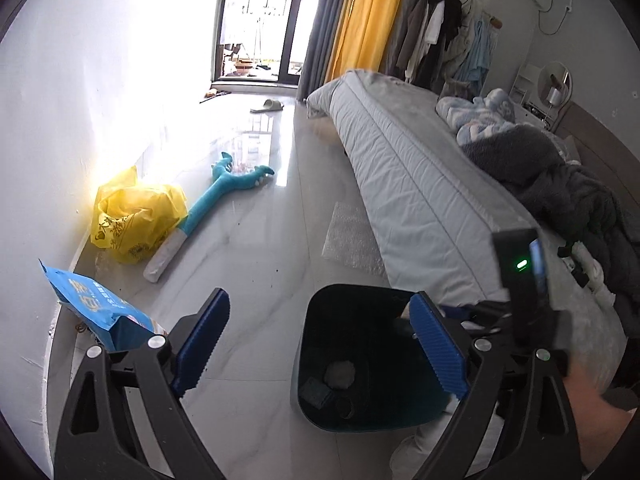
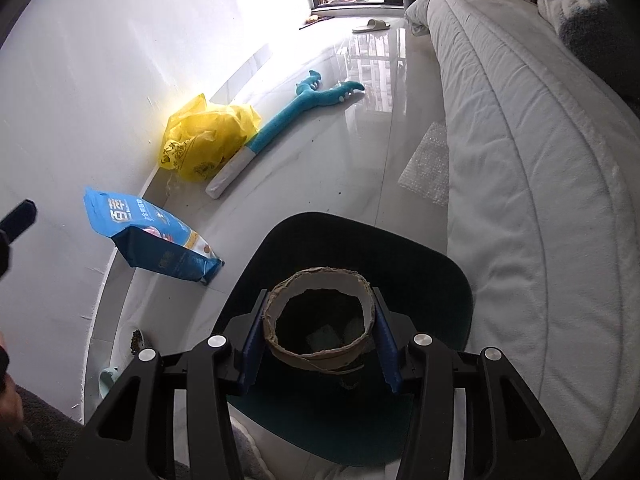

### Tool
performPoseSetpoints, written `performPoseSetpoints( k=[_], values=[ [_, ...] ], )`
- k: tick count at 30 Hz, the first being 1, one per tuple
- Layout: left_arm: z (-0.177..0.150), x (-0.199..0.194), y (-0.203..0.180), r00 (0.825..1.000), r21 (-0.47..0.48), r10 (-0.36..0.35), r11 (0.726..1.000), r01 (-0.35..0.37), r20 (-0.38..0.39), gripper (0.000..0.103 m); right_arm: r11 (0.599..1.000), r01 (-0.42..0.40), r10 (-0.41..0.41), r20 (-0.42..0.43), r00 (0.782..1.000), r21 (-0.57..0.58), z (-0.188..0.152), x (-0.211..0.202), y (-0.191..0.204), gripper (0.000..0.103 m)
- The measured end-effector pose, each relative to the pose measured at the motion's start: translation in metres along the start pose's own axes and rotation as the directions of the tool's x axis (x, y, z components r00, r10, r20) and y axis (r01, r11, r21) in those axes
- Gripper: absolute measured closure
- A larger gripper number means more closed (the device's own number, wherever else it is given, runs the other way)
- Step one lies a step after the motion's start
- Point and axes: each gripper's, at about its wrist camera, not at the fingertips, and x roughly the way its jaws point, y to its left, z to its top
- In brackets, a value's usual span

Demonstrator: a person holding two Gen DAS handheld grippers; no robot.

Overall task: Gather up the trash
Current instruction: 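Open the right gripper over the bin to drop the cardboard ring, then move both tools back over the bed toward the bubble-wrap rolls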

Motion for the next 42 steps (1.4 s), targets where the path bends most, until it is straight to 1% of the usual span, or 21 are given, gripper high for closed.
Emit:
performPoseSetpoints(
  k=[3, 7, 13, 15, 16, 17, 21, 27, 29, 33, 37, 42],
  values=[
    [0.002, -0.009, 0.002, 1.000, -0.008, -0.007, 1.000, 0.008, 0.020, 0.010, 1.000, 0.019, -0.019, -0.038, 0.999, -0.002, -0.005, 0.017, -0.003, 0.054],
    [0.008, -0.022, 0.002, 0.998, 0.006, -0.015, 1.000, 0.015, 0.053, 0.010, 0.999, 0.051, -0.051, -0.091, 0.995, -0.002, -0.011, 0.037, -0.008, 0.054],
    [0.016, -0.041, -0.005, 0.993, 0.010, -0.045, 0.999, 0.044, 0.106, 0.010, 0.997, 0.081, -0.083, -0.133, 0.988, -0.022, -0.020, 0.052, -0.006, 0.053],
    [0.019, -0.046, -0.009, 0.991, 0.014, -0.054, 0.999, 0.053, 0.123, 0.010, 0.996, 0.083, -0.086, -0.154, 0.984, -0.024, -0.023, 0.056, -0.007, 0.048],
    [0.020, -0.050, -0.010, 0.990, 0.019, -0.055, 0.998, 0.053, 0.132, 0.010, 0.996, 0.084, -0.087, -0.160, 0.983, -0.026, -0.024, 0.057, -0.007, 0.040],
    [0.021, -0.053, -0.011, 0.989, 0.025, -0.055, 0.998, 0.052, 0.140, 0.010, 0.996, 0.085, -0.089, -0.164, 0.982, -0.028, -0.025, 0.058, -0.007, 0.036],
    [0.025, -0.063, -0.019, 0.984, 0.044, -0.053, 0.998, 0.046, 0.171, 0.010, 0.996, 0.086, -0.090, -0.163, 0.983, -0.027, -0.028, 0.052, -0.007, 0.034],
    [0.033, -0.070, -0.029, 0.976, 0.064, -0.066, 0.996, 0.054, 0.210, 0.010, 0.997, 0.058, -0.062, -0.099, 0.993, -0.045, -0.023, 0.020, -0.004, 0.031],
    [0.035, -0.073, -0.031, 0.974, 0.071, -0.062, 0.996, 0.047, 0.219, 0.010, 0.997, 0.052, -0.056, -0.075, 0.996, -0.057, -0.022, 0.007, -0.004, 0.031],
    [0.043, -0.073, -0.039, 0.970, 0.053, -0.079, 0.996, 0.068, 0.231, 0.010, 0.998, 0.032, -0.032, 0.008, 0.999, -0.055, -0.016, -0.026, -0.009, 0.031],
    [0.048, -0.072, -0.058, 0.966, 0.053, -0.109, 0.994, 0.099, 0.234, 0.010, 0.998, 0.028, -0.023, 0.095, 0.995, -0.055, -0.013, -0.059, -0.020, 0.029],
    [0.052, -0.071, -0.086, 0.959, 0.089, -0.149, 0.987, 0.132, 0.239, 0.010, 0.998, 0.038, -0.031, 0.171, 0.985, -0.040, -0.015, -0.093, -0.039, 0.029]
  ],
)
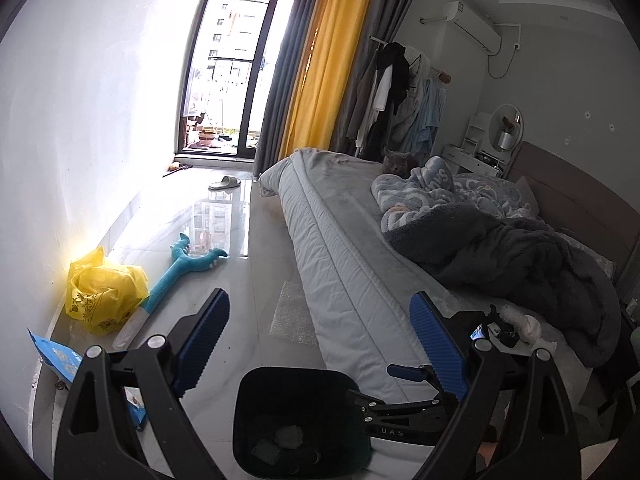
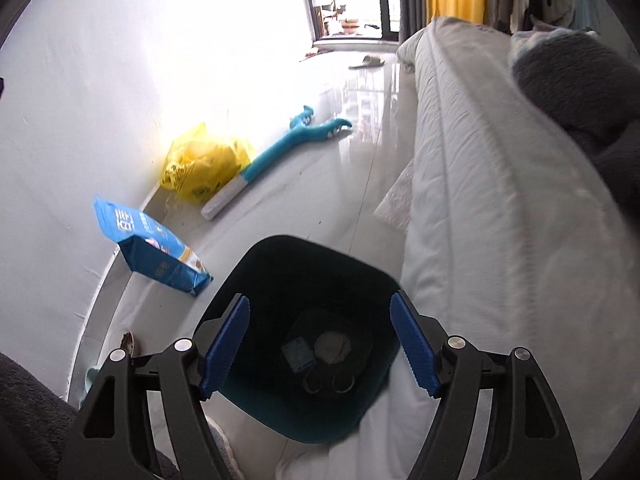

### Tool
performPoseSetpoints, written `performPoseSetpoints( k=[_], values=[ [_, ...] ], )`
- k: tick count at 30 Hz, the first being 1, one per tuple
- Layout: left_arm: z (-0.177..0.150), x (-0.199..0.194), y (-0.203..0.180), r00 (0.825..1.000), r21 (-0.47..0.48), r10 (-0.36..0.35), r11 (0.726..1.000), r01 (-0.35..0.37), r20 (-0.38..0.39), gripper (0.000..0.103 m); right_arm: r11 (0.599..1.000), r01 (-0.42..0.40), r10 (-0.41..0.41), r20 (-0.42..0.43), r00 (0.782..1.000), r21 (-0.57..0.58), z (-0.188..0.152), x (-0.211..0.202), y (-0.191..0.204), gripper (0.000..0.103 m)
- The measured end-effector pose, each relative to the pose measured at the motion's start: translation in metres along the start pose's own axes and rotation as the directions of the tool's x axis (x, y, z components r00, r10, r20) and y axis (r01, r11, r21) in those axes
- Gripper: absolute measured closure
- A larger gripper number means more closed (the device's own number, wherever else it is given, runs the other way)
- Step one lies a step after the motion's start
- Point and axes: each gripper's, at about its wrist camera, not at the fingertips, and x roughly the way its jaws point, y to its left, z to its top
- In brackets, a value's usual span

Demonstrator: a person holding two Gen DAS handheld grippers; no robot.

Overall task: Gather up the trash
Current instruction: 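Move both tools back over the bed toward the bubble-wrap rolls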

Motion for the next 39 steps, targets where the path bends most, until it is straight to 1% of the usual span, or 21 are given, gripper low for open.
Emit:
performPoseSetpoints(
  k=[7, 10, 13, 16, 20, 24, 26, 27, 29, 31, 34, 36, 39],
  values=[
    [0.002, 0.018, -0.042, 0.998, 0.032, -0.057, 0.998, 0.058, -0.010, 0.010, 0.998, 0.062, -0.065, 0.094, 0.993, 0.029, -0.003, -0.050, -0.043, 0.029],
    [-0.001, 0.028, -0.061, 0.997, 0.049, -0.075, 0.996, 0.075, -0.019, 0.010, 0.994, 0.090, -0.098, 0.123, 0.988, 0.064, -0.007, -0.068, -0.064, 0.024],
    [-0.007, 0.038, -0.078, 0.995, 0.062, -0.092, 0.994, 0.093, -0.033, 0.010, 0.988, 0.116, -0.130, 0.149, 0.980, 0.101, -0.010, -0.084, -0.083, 0.023],
    [-0.011, 0.049, -0.094, 0.993, 0.069, -0.109, 0.991, 0.112, -0.047, 0.010, 0.980, 0.150, -0.171, 0.168, 0.971, 0.134, -0.015, -0.098, -0.100, 0.022],
    [-0.015, 0.060, -0.113, 0.990, 0.082, -0.128, 0.988, 0.133, -0.064, 0.010, 0.968, 0.186, -0.214, 0.171, 0.962, 0.170, -0.024, -0.108, -0.120, 0.021],
    [-0.021, 0.068, -0.127, 0.986, 0.088, -0.147, 0.984, 0.153, -0.078, 0.010, 0.949, 0.234, -0.273, 0.180, 0.945, 0.211, -0.033, -0.122, -0.138, 0.020],
    [-0.024, 0.071, -0.134, 0.984, 0.086, -0.158, 0.982, 0.165, -0.083, 0.010, 0.931, 0.279, -0.327, 0.195, 0.925, 0.237, -0.039, -0.131, -0.148, 0.016],
    [-0.025, 0.071, -0.136, 0.983, 0.087, -0.161, 0.982, 0.168, -0.085, 0.010, 0.918, 0.304, -0.358, 0.205, 0.911, 0.255, -0.043, -0.136, -0.154, 0.016],
    [-0.029, 0.074, -0.142, 0.982, 0.090, -0.166, 0.981, 0.174, -0.092, 0.010, 0.898, 0.332, -0.397, 0.206, 0.895, 0.287, -0.048, -0.141, -0.167, 0.014],
    [-0.031, 0.078, -0.149, 0.981, 0.098, -0.167, 0.979, 0.177, -0.100, 0.010, 0.876, 0.343, -0.422, 0.194, 0.885, 0.340, -0.055, -0.145, -0.181, 0.013],
    [-0.036, 0.084, -0.157, 0.979, 0.101, -0.171, 0.978, 0.181, -0.108, 0.010, 0.846, 0.334, -0.440, 0.190, 0.878, 0.416, -0.064, -0.154, -0.201, 0.013],
    [-0.038, 0.087, -0.162, 0.978, 0.102, -0.175, 0.977, 0.187, -0.113, 0.010, 0.821, 0.352, -0.471, 0.185, 0.863, 0.449, -0.070, -0.160, -0.211, 0.013],
    [-0.040, 0.092, -0.168, 0.976, 0.103, -0.182, 0.976, 0.194, -0.116, 0.010, 0.791, 0.375, -0.503, 0.166, 0.848, 0.484, -0.077, -0.163, -0.221, 0.013]
  ],
)
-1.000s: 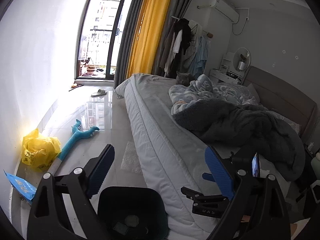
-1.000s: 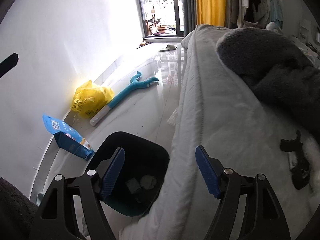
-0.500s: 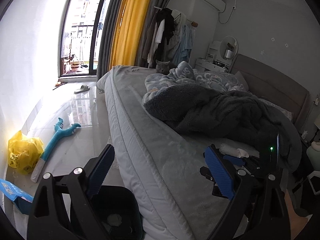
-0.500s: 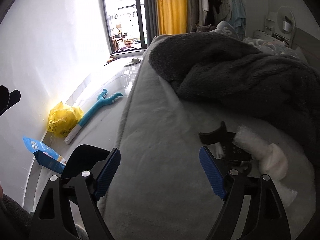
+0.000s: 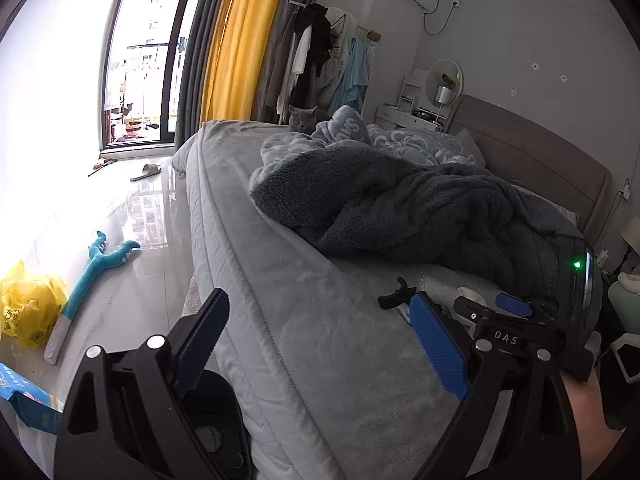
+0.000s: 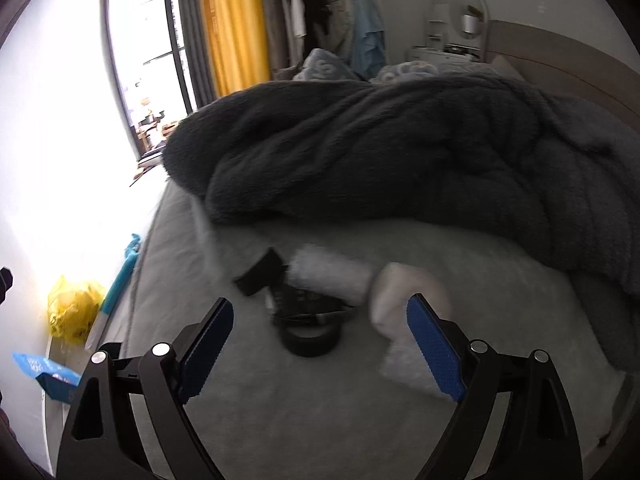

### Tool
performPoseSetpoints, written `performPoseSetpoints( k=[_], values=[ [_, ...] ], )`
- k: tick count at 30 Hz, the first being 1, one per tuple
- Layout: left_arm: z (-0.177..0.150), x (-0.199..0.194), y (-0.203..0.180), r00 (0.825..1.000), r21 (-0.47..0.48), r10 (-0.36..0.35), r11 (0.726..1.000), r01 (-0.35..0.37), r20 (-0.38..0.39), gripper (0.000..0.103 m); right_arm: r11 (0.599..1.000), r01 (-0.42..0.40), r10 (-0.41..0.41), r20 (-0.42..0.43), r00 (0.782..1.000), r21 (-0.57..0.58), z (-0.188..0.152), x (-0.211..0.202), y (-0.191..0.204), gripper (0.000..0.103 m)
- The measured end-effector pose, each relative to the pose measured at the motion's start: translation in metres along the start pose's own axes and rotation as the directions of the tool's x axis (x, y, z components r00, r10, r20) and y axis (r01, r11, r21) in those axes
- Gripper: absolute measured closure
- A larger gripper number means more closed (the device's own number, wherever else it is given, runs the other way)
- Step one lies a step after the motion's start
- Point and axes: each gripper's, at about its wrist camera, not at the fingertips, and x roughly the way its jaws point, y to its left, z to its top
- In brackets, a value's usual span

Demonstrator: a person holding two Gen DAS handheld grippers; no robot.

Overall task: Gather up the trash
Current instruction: 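Move both tools back over the bed toward the bubble-wrap rolls, then close the right gripper around the bubble-wrap roll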

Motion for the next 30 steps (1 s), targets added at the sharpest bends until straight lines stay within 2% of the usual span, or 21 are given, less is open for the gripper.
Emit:
performPoseSetpoints(
  k=[9, 15, 25, 27, 30],
  values=[
    [-0.005, 0.024, -0.018, 0.999, -0.026, -0.025, 0.999, 0.025, -0.021, 0.010, 0.993, 0.102, -0.101, -0.025, 0.995, 0.062, -0.012, 0.009, -0.040, 0.013],
    [-0.011, 0.043, -0.031, 0.998, -0.047, -0.037, 0.998, 0.035, -0.049, 0.010, 0.993, 0.075, -0.069, -0.074, 0.995, 0.086, -0.020, 0.018, -0.052, 0.013],
    [-0.024, 0.072, -0.064, 0.996, 0.003, -0.031, 0.999, 0.032, -0.088, 0.010, 0.998, 0.008, 0.000, -0.134, 0.991, 0.059, -0.029, 0.030, -0.063, 0.013],
    [-0.027, 0.077, -0.071, 0.995, 0.015, -0.030, 0.999, 0.031, -0.094, 0.010, 0.999, -0.001, 0.008, -0.135, 0.991, 0.054, -0.029, 0.031, -0.067, 0.017],
    [-0.032, 0.086, -0.082, 0.994, 0.030, -0.030, 0.999, 0.033, -0.105, 0.010, 0.999, -0.012, 0.019, -0.145, 0.989, 0.049, -0.030, 0.032, -0.072, 0.027]
  ],
)
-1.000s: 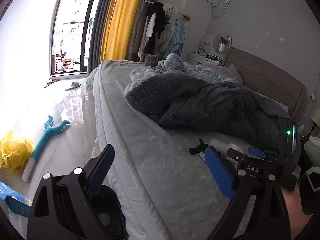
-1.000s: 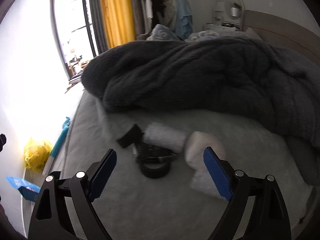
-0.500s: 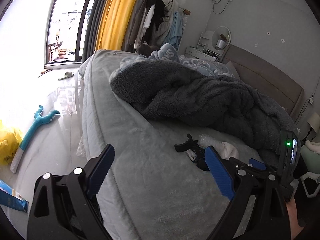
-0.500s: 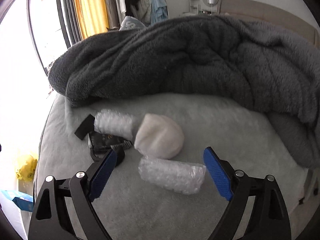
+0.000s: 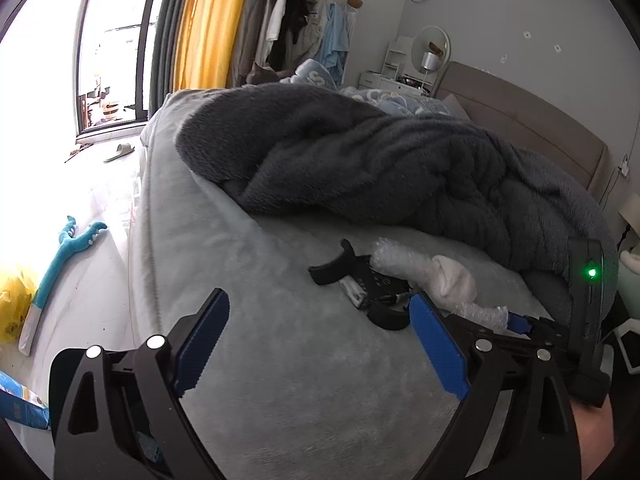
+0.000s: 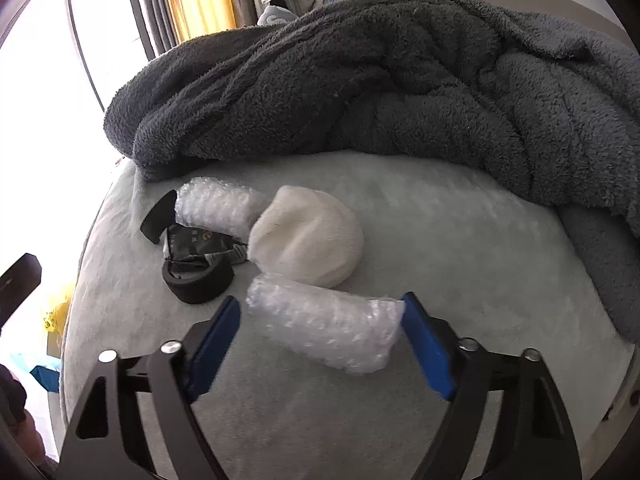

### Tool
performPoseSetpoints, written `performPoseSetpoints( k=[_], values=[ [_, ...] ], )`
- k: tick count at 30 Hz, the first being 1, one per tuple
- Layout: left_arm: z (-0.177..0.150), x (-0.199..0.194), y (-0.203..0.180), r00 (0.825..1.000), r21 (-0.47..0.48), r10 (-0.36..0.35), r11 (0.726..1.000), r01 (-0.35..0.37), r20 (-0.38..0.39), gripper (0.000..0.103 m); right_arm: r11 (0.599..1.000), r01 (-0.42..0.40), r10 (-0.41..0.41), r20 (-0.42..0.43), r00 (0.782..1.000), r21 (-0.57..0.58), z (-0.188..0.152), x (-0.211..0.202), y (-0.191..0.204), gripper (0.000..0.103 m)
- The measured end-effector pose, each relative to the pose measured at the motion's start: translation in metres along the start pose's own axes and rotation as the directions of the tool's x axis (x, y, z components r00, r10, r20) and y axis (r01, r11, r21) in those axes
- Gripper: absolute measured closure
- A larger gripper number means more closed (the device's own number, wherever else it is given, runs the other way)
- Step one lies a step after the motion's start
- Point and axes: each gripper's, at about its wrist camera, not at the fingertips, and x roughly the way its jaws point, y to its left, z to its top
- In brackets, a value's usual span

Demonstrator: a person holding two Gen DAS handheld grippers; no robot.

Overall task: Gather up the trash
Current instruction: 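Close the right gripper around the bubble-wrap roll, then close the left gripper on the black tape roll while the right tool holds the bubble wrap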

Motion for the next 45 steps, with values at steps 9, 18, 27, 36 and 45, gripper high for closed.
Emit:
performPoseSetpoints(
  k=[9, 18, 27, 36, 45],
  values=[
    [-0.008, 0.030, -0.030, 0.999, 0.025, -0.018, 1.000, 0.019, -0.042, 0.010, 0.995, -0.101, 0.101, 0.007, 0.995, 0.005, -0.001, -0.013, -0.017, 0.039],
    [-0.014, 0.064, -0.048, 0.995, 0.026, -0.013, 1.000, 0.016, -0.100, 0.023, 0.992, -0.126, 0.124, 0.045, 0.991, 0.033, 0.002, -0.031, -0.053, 0.039],
    [-0.017, 0.094, -0.061, 0.987, 0.042, 0.005, 0.999, 0.001, -0.158, 0.030, 0.991, -0.125, 0.122, 0.051, 0.991, 0.051, -0.001, -0.043, -0.086, 0.039],
    [-0.014, 0.111, -0.059, 0.981, 0.052, 0.046, 0.998, -0.037, -0.189, 0.039, 0.991, -0.127, 0.125, 0.053, 0.991, 0.045, -0.005, -0.048, -0.099, 0.039],
    [-0.013, 0.109, -0.053, 0.982, 0.002, 0.033, 0.999, -0.034, -0.184, 0.053, 0.990, -0.137, 0.134, 0.052, 0.990, 0.043, 0.001, -0.058, -0.089, 0.039]
  ],
)
